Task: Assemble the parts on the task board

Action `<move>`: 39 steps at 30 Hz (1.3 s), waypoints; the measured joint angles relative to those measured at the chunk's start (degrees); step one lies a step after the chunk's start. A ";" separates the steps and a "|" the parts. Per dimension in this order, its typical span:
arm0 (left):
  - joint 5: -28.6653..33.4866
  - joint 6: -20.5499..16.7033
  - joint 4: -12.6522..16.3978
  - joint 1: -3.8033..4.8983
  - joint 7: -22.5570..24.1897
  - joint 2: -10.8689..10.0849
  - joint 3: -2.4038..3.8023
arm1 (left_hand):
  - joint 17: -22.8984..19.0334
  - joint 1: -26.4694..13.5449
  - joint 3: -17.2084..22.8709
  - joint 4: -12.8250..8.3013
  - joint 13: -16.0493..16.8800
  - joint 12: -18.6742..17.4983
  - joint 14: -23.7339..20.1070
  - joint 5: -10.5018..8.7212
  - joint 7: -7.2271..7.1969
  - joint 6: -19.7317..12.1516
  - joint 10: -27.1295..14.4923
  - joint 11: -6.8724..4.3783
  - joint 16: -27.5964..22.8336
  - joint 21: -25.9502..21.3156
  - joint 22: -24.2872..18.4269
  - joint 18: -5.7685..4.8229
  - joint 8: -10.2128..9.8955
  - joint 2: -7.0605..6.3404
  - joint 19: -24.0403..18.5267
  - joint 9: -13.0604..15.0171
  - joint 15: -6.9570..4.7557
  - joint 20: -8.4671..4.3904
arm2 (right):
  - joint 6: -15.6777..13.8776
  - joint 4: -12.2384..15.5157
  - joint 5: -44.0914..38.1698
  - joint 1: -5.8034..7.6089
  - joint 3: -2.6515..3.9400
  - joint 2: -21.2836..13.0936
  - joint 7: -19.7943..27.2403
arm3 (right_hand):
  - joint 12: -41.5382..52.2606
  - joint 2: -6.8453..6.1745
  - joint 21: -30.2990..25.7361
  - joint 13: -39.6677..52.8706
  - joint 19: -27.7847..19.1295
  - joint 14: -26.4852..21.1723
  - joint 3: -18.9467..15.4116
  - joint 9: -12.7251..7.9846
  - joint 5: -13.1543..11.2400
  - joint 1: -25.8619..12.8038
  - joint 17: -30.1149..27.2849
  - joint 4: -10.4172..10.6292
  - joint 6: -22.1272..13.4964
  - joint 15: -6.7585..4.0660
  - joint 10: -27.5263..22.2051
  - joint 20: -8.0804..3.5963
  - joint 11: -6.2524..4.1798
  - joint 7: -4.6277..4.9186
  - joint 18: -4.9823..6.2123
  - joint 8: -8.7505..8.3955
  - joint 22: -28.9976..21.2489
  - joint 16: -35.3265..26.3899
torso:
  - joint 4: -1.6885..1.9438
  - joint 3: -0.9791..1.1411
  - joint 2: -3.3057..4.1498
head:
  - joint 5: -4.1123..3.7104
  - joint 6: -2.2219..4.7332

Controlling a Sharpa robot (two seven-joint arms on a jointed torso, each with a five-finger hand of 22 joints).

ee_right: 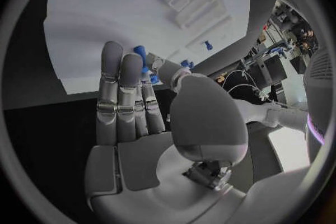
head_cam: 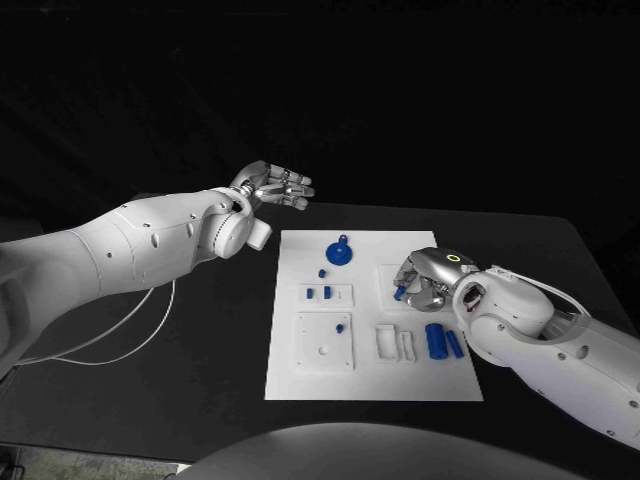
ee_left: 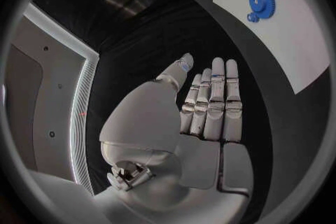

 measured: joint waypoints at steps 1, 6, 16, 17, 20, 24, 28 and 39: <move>0.00 0.00 0.00 0.00 0.00 0.00 0.00 | 0.00 -0.06 -0.07 -0.07 0.00 0.00 0.00 0.00 0.00 0.00 0.00 0.00 0.00 0.00 -0.07 0.00 0.00 0.06 0.00 0.00 0.00 0.00 | 0.05 -0.04 -0.01 0.00 -0.01 0.09 -0.01 | 0.00 0.05 0.01 0.00 0.00 0.00 0.19 0.00 0.00 -0.05 0.05 0.18 0.08 0.00 0.04 0.00 -0.04 0.04 -0.01 0.00 0.18 0.00 | -0.01 0.01 0.00 | 0.02 -0.01; 0.00 0.04 0.00 0.00 -0.03 -0.03 0.00 | 0.00 -0.14 -0.07 -0.07 0.00 0.00 0.00 0.00 0.00 0.00 0.00 0.00 0.00 0.00 -0.10 0.00 0.00 0.14 0.00 0.00 0.00 0.00 | 0.19 -0.17 -0.08 0.00 -0.04 0.57 -0.02 | 0.00 0.58 0.01 0.00 -0.01 0.01 0.42 0.00 0.00 0.02 0.28 0.41 0.85 -0.40 0.96 0.00 -0.35 -0.14 -0.02 0.00 0.92 0.23 | -0.02 0.01 0.00 | 0.07 -0.07; 0.00 0.12 0.02 0.00 -0.10 -0.08 0.00 | 0.00 -0.14 -0.07 -0.07 0.00 0.00 0.00 0.00 0.00 0.00 0.00 0.00 0.00 0.00 -0.10 0.00 0.00 0.14 0.00 0.00 0.00 0.00 | 0.19 -0.67 -0.67 0.09 -0.22 1.00 -0.34 | -0.02 1.87 0.01 -0.03 0.03 0.01 0.25 0.02 -0.44 0.43 0.52 0.58 2.27 -0.81 2.58 -0.65 -0.95 -0.51 -0.51 0.00 1.33 0.23 | -0.02 0.01 0.00 | 0.03 -0.44; 0.00 0.12 0.02 0.00 -0.11 -0.08 0.00 | 0.00 -0.14 -0.07 -0.07 0.00 0.00 0.00 0.00 0.00 0.00 0.00 0.00 0.00 0.00 -0.10 0.00 0.00 0.14 0.00 0.00 0.00 0.00 | 0.19 -0.68 -0.71 0.10 -0.23 1.01 -0.35 | -0.02 1.87 0.01 -0.04 0.11 0.01 0.25 0.03 -0.44 0.43 0.52 0.58 2.33 -0.81 2.62 -0.73 -0.98 -0.57 -0.52 0.00 1.35 0.23 | -0.02 0.01 0.00 | 0.04 -0.44; 0.00 0.14 0.02 0.00 -0.13 -0.11 0.00 | 0.00 -0.14 -0.07 -0.07 0.00 0.00 0.00 0.00 0.00 0.00 0.00 0.00 0.00 0.00 -0.09 0.00 0.00 0.14 0.00 0.00 0.00 0.00 | 0.14 -0.77 -1.16 0.14 -0.33 1.09 -0.48 | -0.26 2.39 0.03 -0.05 -0.11 -0.20 0.90 0.06 -0.46 0.96 0.60 -0.09 3.43 -1.02 3.90 -0.96 -1.14 -0.67 -0.88 -0.08 1.65 0.23 | -0.02 0.01 -0.01 | 0.13 -0.50; 0.00 0.16 0.02 0.00 -0.16 -0.13 0.00 | 0.00 -0.14 -0.07 -0.07 0.00 0.00 0.00 0.00 0.00 0.00 0.00 0.00 0.00 0.00 -0.09 0.00 0.00 0.14 0.00 0.00 0.00 0.00 | 0.03 -0.82 -1.98 0.15 -0.45 1.13 -0.69 | -0.53 2.69 0.80 -0.08 0.00 0.03 3.20 0.37 -0.51 1.27 0.77 -2.27 4.70 -1.25 4.99 -1.23 -0.86 -0.88 -1.04 -0.21 2.81 0.23 | -0.02 0.01 -0.02 | 0.20 -0.58; 0.00 0.18 0.01 0.00 -0.20 -0.15 0.00 | 0.00 -0.14 -0.07 -0.07 0.00 0.00 0.00 0.00 0.00 0.00 0.00 0.00 0.00 0.00 -0.09 0.00 0.00 0.14 0.00 0.00 0.00 0.00 | -0.20 -0.76 -2.83 0.13 -0.56 1.14 -0.87 | -0.50 2.69 1.39 -0.07 -0.30 0.11 4.82 0.78 -0.62 1.27 0.91 -3.05 5.28 -1.37 5.40 -1.55 -0.46 -1.22 -1.57 -0.21 4.36 0.22 | -0.02 0.01 -0.02 | 0.21 -0.62; 0.00 0.20 -0.26 0.00 -0.26 -0.12 0.00 | 0.00 -0.13 -0.07 -0.07 0.00 0.00 0.00 0.00 0.00 0.00 0.00 0.00 0.00 0.00 -0.26 0.00 0.00 0.13 0.00 0.00 0.00 0.00 | -1.56 2.14 -4.07 0.21 -0.43 -0.14 -1.20 | -0.38 3.10 1.49 -0.05 -0.51 0.22 4.85 1.27 -0.60 1.44 1.23 -3.08 5.93 -1.85 5.50 -1.76 -0.36 -1.53 -2.20 -0.24 5.35 0.19 | -0.08 0.01 -0.05 | 0.18 -0.60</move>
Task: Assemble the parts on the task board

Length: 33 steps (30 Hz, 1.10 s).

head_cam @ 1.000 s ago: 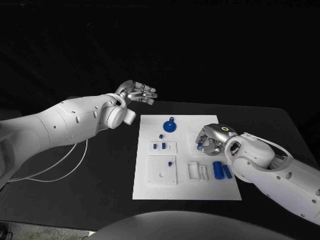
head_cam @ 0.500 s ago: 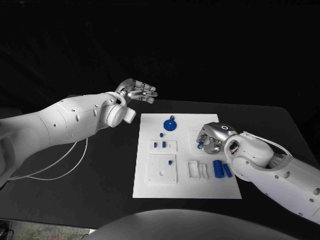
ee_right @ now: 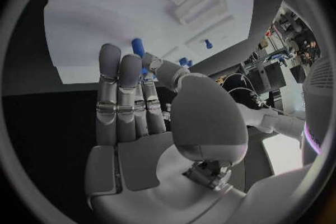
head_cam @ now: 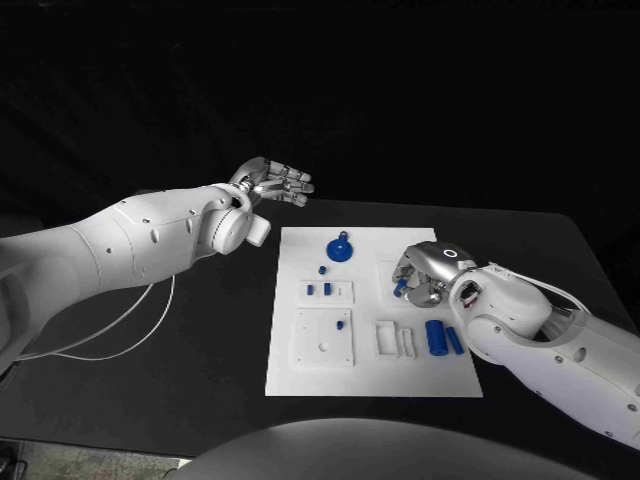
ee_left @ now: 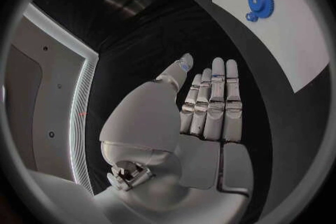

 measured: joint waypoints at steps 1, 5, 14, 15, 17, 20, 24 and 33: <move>0.00 0.00 -0.06 0.00 0.00 0.02 0.00 | 0.00 0.00 0.00 0.00 0.00 0.00 0.00 0.00 0.00 0.00 0.00 0.00 0.00 0.00 0.00 0.00 0.00 0.00 0.00 0.00 0.00 0.00 | -0.18 0.36 -0.02 0.16 0.08 -0.10 0.00 | 0.00 0.07 0.00 0.00 0.00 0.00 0.00 0.00 0.00 -0.06 0.00 0.00 0.00 0.00 0.00 0.00 0.00 0.00 -0.01 -0.05 0.04 0.00 | -0.01 -0.01 -0.01 | -0.02 0.03; 0.00 0.00 -0.36 0.00 -0.02 0.09 0.00 | 0.00 0.00 0.00 0.00 0.00 0.00 0.00 0.00 0.00 0.00 0.00 0.00 0.00 0.00 0.00 0.00 0.00 0.00 0.00 0.00 0.00 0.00 | -0.89 2.46 0.06 1.13 0.94 -0.64 0.01 | 0.00 0.15 0.00 0.00 0.12 0.00 0.00 0.02 -0.01 0.01 0.14 0.00 0.00 0.00 0.00 -0.12 0.00 0.00 -0.05 0.11 0.17 0.00 | -0.01 -0.01 -0.01 | -0.07 0.10; 0.00 0.00 -0.82 0.00 -0.04 0.19 0.00 | 0.00 0.00 0.00 0.00 0.00 0.00 0.00 0.00 0.00 0.00 0.00 0.00 0.00 0.00 0.01 0.00 0.00 0.00 0.00 0.00 0.00 0.00 | -1.33 7.35 1.13 1.89 2.51 -1.37 0.14 | -0.03 0.27 -0.55 0.00 0.22 0.01 -0.20 0.25 -0.02 0.02 0.30 0.18 0.15 0.01 0.19 -0.21 0.19 -0.15 -0.28 0.11 0.41 -0.28 | 0.02 -0.04 0.00 | 0.26 0.02; 0.00 0.00 -0.87 0.00 -0.04 0.25 0.00 | 0.00 0.00 0.00 0.00 0.00 0.00 0.00 0.00 0.00 0.00 0.00 0.00 0.00 0.00 0.01 0.00 0.00 0.00 0.00 0.00 0.00 0.00 | -1.35 7.77 1.38 1.91 2.53 -1.23 0.20 | -0.03 0.27 -0.56 0.00 0.22 0.01 -0.20 0.25 -0.03 0.02 0.31 0.17 0.15 0.01 0.20 -0.21 0.19 -0.16 -0.29 0.10 0.44 -0.29 | 0.02 -0.03 0.01 | 0.35 -0.02; 0.00 0.01 -0.94 0.00 -0.04 0.35 0.00 | 0.00 0.00 0.00 0.00 0.00 0.00 0.00 0.00 0.00 0.00 0.00 0.00 0.00 0.00 0.01 0.01 0.00 0.00 0.00 0.00 0.00 0.00 | -1.40 8.36 1.74 1.99 2.29 -0.79 0.30 | -0.04 0.27 -0.62 0.00 0.22 0.01 -0.20 0.24 -0.06 0.02 0.31 0.17 0.15 0.01 0.20 -0.21 0.20 -0.16 -0.09 0.10 0.49 -0.29 | 0.02 -0.07 0.01 | 0.50 -0.08; 0.00 0.01 -1.03 0.00 -0.05 0.53 0.00 | 0.00 0.00 0.00 0.00 0.00 0.00 0.00 0.00 0.00 0.00 0.00 0.00 0.00 0.00 0.01 0.01 0.00 0.00 0.00 0.00 0.00 0.00 | -1.54 9.23 2.18 2.08 0.63 0.34 0.59 | -0.07 0.27 -0.65 0.00 0.22 0.01 -0.20 0.24 -0.06 0.02 0.30 0.17 0.15 0.01 0.20 -0.20 0.20 -0.16 0.08 0.08 0.49 -0.29 | 0.02 -0.08 0.01 | 0.70 -0.12; 0.00 0.02 -1.20 0.00 -0.05 0.74 0.00 | 0.00 0.00 0.00 0.00 0.00 0.00 0.00 0.00 0.00 0.00 0.00 0.00 0.00 0.00 0.01 0.01 0.00 0.00 0.00 0.00 0.00 0.00 | -1.72 9.86 2.46 2.00 -1.69 1.89 1.14 | -0.08 0.27 -0.68 0.00 0.22 0.01 -0.20 0.28 -0.07 0.02 0.37 0.17 0.15 0.01 0.20 -0.20 0.20 -0.16 0.19 0.07 0.61 -0.29 | 0.02 -0.05 0.01 | 1.15 -0.26; 0.00 0.09 -1.36 0.00 -0.05 1.19 0.00 | 0.00 0.00 0.00 0.00 0.00 0.00 0.00 0.00 0.00 0.00 0.00 0.00 0.00 0.00 0.01 0.01 0.00 0.00 0.00 0.00 0.00 0.00 | -2.15 10.26 2.51 1.98 -7.29 4.70 2.32 | -0.23 0.29 -1.24 0.02 0.43 0.01 -0.27 0.49 -0.07 0.02 0.36 0.10 0.14 0.02 0.21 -0.39 0.20 -0.16 0.28 0.06 0.78 -0.57 | 0.08 -0.02 0.05 | 2.09 -0.57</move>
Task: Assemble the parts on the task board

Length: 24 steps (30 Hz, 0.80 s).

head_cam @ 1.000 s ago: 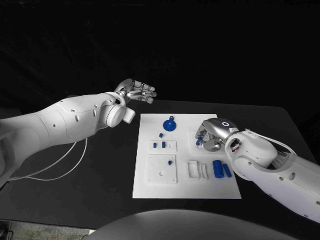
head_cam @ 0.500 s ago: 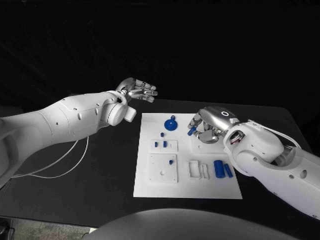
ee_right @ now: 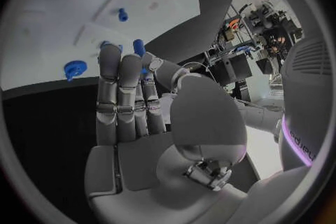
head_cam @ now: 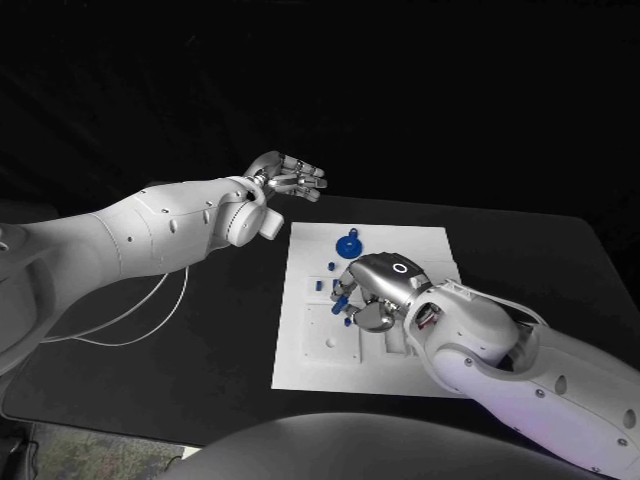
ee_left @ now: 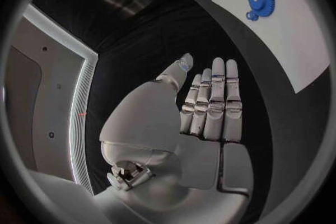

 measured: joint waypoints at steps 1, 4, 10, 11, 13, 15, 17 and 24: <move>0.00 0.01 0.00 0.00 0.00 0.04 0.00 | 0.00 0.00 0.00 0.00 0.00 0.00 0.00 0.00 0.00 0.00 0.00 0.00 0.00 0.00 0.00 0.00 0.00 0.00 0.00 0.00 0.00 0.00 | -0.02 -0.06 0.00 -0.01 -0.48 0.20 0.13 | 0.04 0.07 -0.04 0.00 0.00 0.00 0.00 0.02 0.00 -0.06 0.00 0.00 0.00 0.00 0.00 0.00 0.00 0.00 0.00 -0.01 0.00 0.00 | 0.00 -0.01 0.01 | 0.06 -0.02; 0.00 0.04 -0.01 0.00 0.00 0.14 0.00 | 0.00 0.00 0.00 0.00 0.00 0.00 0.00 0.00 0.00 0.00 0.00 0.00 0.00 0.00 0.00 0.00 0.00 0.00 0.00 0.00 0.00 0.00 | -0.07 -0.55 -0.03 0.00 -2.07 0.72 0.51 | 0.19 0.22 -0.08 0.00 0.00 0.00 -0.01 0.03 -0.01 -0.09 0.00 -0.01 -0.01 0.00 0.00 0.00 0.00 0.00 0.01 -0.03 0.10 0.00 | -0.01 -0.01 0.03 | 0.28 -0.12; 0.00 0.11 0.01 0.00 0.00 0.19 0.00 | 0.00 0.00 0.00 0.00 0.00 0.00 0.00 0.00 0.00 0.00 0.00 0.00 0.00 0.00 0.00 0.00 0.00 0.00 0.00 0.00 0.00 0.00 | 0.03 -1.38 -0.05 -0.02 -3.78 1.12 1.15 | 0.22 0.35 -0.31 0.00 0.01 0.00 -0.17 0.21 -0.05 -0.23 -0.01 -0.17 -0.03 0.00 0.00 0.01 0.00 0.02 0.02 -0.04 0.34 0.00 | -0.02 0.01 0.03 | 0.68 -0.36; 0.00 0.12 0.02 0.00 0.00 0.19 0.00 | 0.00 0.00 0.00 0.00 0.00 0.00 0.00 0.00 0.00 0.00 0.00 0.00 0.00 0.00 0.00 0.00 0.00 0.00 0.00 0.00 0.00 0.00 | 0.06 -1.45 -0.05 -0.02 -3.92 1.13 1.22 | 0.22 0.35 -0.31 0.00 0.01 0.00 -0.17 0.22 -0.05 -0.23 -0.01 -0.17 -0.03 0.00 0.00 0.01 0.00 0.02 0.01 -0.04 0.34 0.00 | -0.02 0.02 0.03 | 0.72 -0.37; 0.00 0.14 0.02 0.00 0.00 0.17 0.00 | 0.00 0.00 0.00 0.00 0.00 0.00 0.00 0.00 0.00 0.00 0.00 0.00 0.00 0.00 0.00 0.00 0.00 0.00 0.00 0.00 0.00 0.00 | 0.13 -1.57 -0.06 -0.02 -4.21 1.13 1.37 | 0.22 0.35 -0.32 0.01 0.01 0.00 -0.17 0.22 -0.06 -0.23 -0.01 -0.17 -0.03 0.00 0.00 0.01 0.00 0.02 0.02 -0.05 0.34 -0.01 | -0.05 0.03 0.03 | 0.78 -0.41; 0.00 0.16 0.03 0.00 0.00 0.15 0.00 | 0.00 0.00 0.00 0.00 0.00 0.00 0.00 0.00 0.00 0.00 0.00 0.00 0.00 0.00 0.00 0.00 0.00 0.00 0.00 0.00 0.00 0.00 | 0.23 -1.66 -0.06 -0.02 -4.38 1.13 1.48 | 0.22 0.35 -0.32 0.01 0.10 0.00 -0.17 0.22 -0.06 -0.23 -0.01 -0.17 -0.03 0.00 0.00 0.10 0.00 0.03 0.02 -0.05 0.40 -0.01 | -0.06 0.03 0.03 | 0.81 -0.42; 0.00 0.18 0.04 0.00 -0.01 0.15 0.00 | 0.00 0.00 0.00 0.00 0.00 0.00 0.00 0.00 0.00 0.00 0.00 0.00 0.00 0.00 0.00 0.00 0.00 0.00 0.00 0.00 0.00 0.00 | 0.37 -1.70 -0.06 -0.02 -4.51 1.08 1.55 | 0.21 0.35 -0.32 0.01 0.10 0.00 -0.18 0.22 -0.16 -0.23 -0.01 -0.18 -0.04 0.00 0.01 0.10 0.00 0.03 0.02 -0.05 0.43 -0.01 | -0.08 0.04 0.03 | 0.84 -0.42; 0.00 0.26 0.05 0.00 -0.02 0.12 0.00 | 0.00 0.00 0.00 0.00 0.00 0.00 0.00 0.00 0.00 0.00 0.00 0.00 0.00 0.00 0.00 0.00 0.00 0.00 0.00 0.00 0.00 0.00 | 1.20 -1.74 -0.06 -0.01 -4.79 0.97 1.70 | 0.21 0.58 -0.55 0.01 0.10 0.00 -0.07 0.44 0.09 -0.46 -0.01 -0.59 -0.07 0.00 0.01 0.10 -0.01 0.06 0.03 0.02 0.79 -0.06 | -0.09 0.02 0.02 | 0.80 -0.42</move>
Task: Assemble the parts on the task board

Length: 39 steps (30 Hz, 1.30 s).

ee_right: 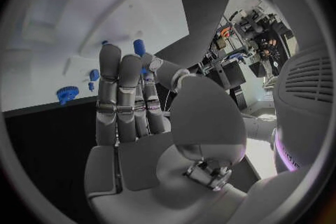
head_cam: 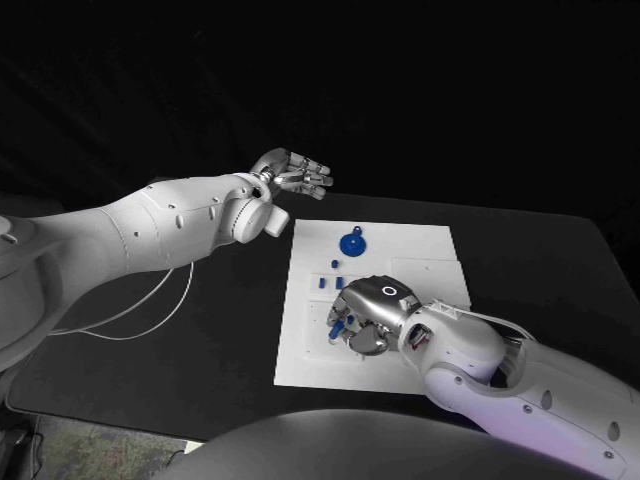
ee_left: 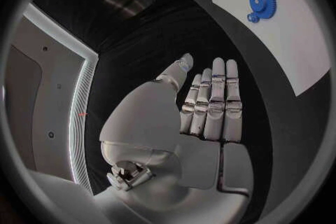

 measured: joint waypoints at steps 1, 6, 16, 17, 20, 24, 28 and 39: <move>0.00 0.01 0.00 0.00 0.00 0.00 0.00 | 0.00 0.00 0.00 0.00 0.00 0.00 0.00 0.00 0.00 0.00 0.00 0.00 0.00 0.00 0.00 0.00 0.00 0.00 0.00 0.00 0.00 0.00 | 0.10 -0.01 0.00 0.00 -0.04 0.00 0.01 | 0.00 0.01 0.00 0.00 0.00 0.00 0.00 0.00 0.00 -0.01 0.00 0.00 0.00 0.00 0.00 0.00 0.00 0.00 0.00 0.00 0.00 0.00 | 0.01 -0.01 0.00 | -0.03 0.00; -0.05 0.06 0.05 0.00 0.00 -0.04 0.00 | 0.00 0.00 0.00 0.00 0.00 0.00 0.00 0.00 0.00 0.00 0.00 0.00 0.00 0.00 0.00 0.00 0.00 0.00 0.00 0.00 0.00 0.00 | 0.54 -0.29 -0.09 0.00 -0.32 0.17 0.02 | -0.01 0.07 -0.33 0.00 0.00 0.00 -0.06 0.00 0.01 -0.07 0.00 -0.06 -0.02 0.00 0.00 0.00 0.00 0.01 0.00 0.00 0.15 -0.01 | 0.05 0.00 0.00 | -0.12 0.00; -0.09 0.14 0.17 0.00 0.00 -0.11 0.00 | 0.00 0.00 0.00 0.00 0.00 0.00 0.00 0.00 0.00 0.00 0.00 0.00 0.00 0.00 -0.04 0.00 0.00 0.00 0.00 0.00 0.00 0.00 | 0.64 -1.34 -1.05 -0.07 -0.53 0.79 -0.38 | -0.06 0.07 -0.34 0.01 0.01 0.18 0.09 0.18 0.01 -0.08 -0.01 -0.24 -0.03 -0.18 0.02 0.01 -0.01 0.02 0.00 0.00 0.39 -0.05 | 0.07 0.00 0.00 | 0.01 0.00; -0.09 0.15 0.19 0.00 0.00 -0.12 0.00 | 0.00 0.00 0.00 0.00 0.00 0.00 0.00 0.00 0.00 0.00 0.00 0.00 0.00 0.00 -0.04 0.00 0.00 0.00 0.00 0.00 0.00 0.00 | 0.64 -1.41 -1.15 -0.08 -0.54 0.85 -0.42 | -0.07 0.07 -0.34 0.01 0.00 0.19 0.08 0.18 0.01 -0.08 -0.01 -0.24 -0.03 -0.18 0.02 0.01 -0.02 0.02 0.00 -0.01 0.41 -0.05 | 0.07 0.00 0.00 | 0.02 0.00; -0.09 0.18 0.25 0.00 -0.01 -0.14 0.00 | 0.00 0.00 0.00 0.00 0.00 0.00 0.00 0.00 0.00 0.00 0.00 0.00 0.00 0.00 -0.04 0.00 0.00 0.00 0.00 0.00 0.00 0.00 | 0.67 -1.51 -1.45 -0.08 -0.59 1.02 -0.52 | -0.14 0.07 -0.34 0.07 0.01 0.19 0.02 0.17 0.01 -0.08 -0.01 -0.30 -0.03 -0.18 0.03 0.01 -0.02 0.02 0.00 -0.02 0.52 -0.05 | 0.07 0.00 0.00 | 0.05 0.00; -0.09 0.21 0.27 0.00 -0.01 -0.16 0.00 | 0.00 0.00 0.00 0.00 0.00 0.00 0.00 0.00 0.00 0.00 0.00 0.00 0.00 0.00 -0.04 0.00 0.00 0.00 0.00 0.00 0.00 0.00 | 0.68 -1.54 -1.74 -0.04 -0.73 1.12 -0.59 | -0.18 0.06 -0.66 0.11 0.01 0.19 0.02 0.17 -0.02 -0.08 -0.01 -0.30 -0.12 -0.17 0.06 0.02 -0.04 -0.06 0.00 -0.03 0.59 -0.11 | 0.07 -0.01 -0.01 | 0.10 0.00; -0.10 0.24 0.29 0.00 -0.02 -0.18 0.00 | 0.00 0.00 0.00 0.00 0.00 0.00 0.00 0.00 0.00 0.00 0.00 0.00 0.00 0.00 -0.04 0.00 0.00 0.00 0.00 0.00 0.00 0.00 | 0.69 -1.56 -1.99 -0.01 -0.89 1.20 -0.62 | -0.13 0.06 -0.66 0.12 0.01 0.19 0.01 0.16 -0.03 -0.08 -0.01 -0.31 0.03 -0.17 0.07 0.02 -0.04 0.10 0.00 -0.05 0.59 -0.11 | 0.03 -0.01 -0.02 | 0.15 0.00; -0.11 0.32 0.33 0.00 -0.05 -0.25 -0.01 | 0.00 0.00 0.00 0.00 0.00 0.00 0.00 0.00 0.00 0.00 0.00 0.00 0.00 0.00 -0.03 0.00 0.00 0.00 0.00 0.00 0.00 0.00 | 1.06 -1.77 -2.24 -0.14 -1.93 1.41 -0.63 | 0.01 0.04 -0.66 0.12 0.10 0.07 -0.21 0.33 -0.08 -0.07 -0.02 -0.53 0.02 -0.30 0.15 0.11 0.04 0.10 0.01 0.01 0.84 -0.12 | 0.07 -0.01 -0.02 | 0.35 0.00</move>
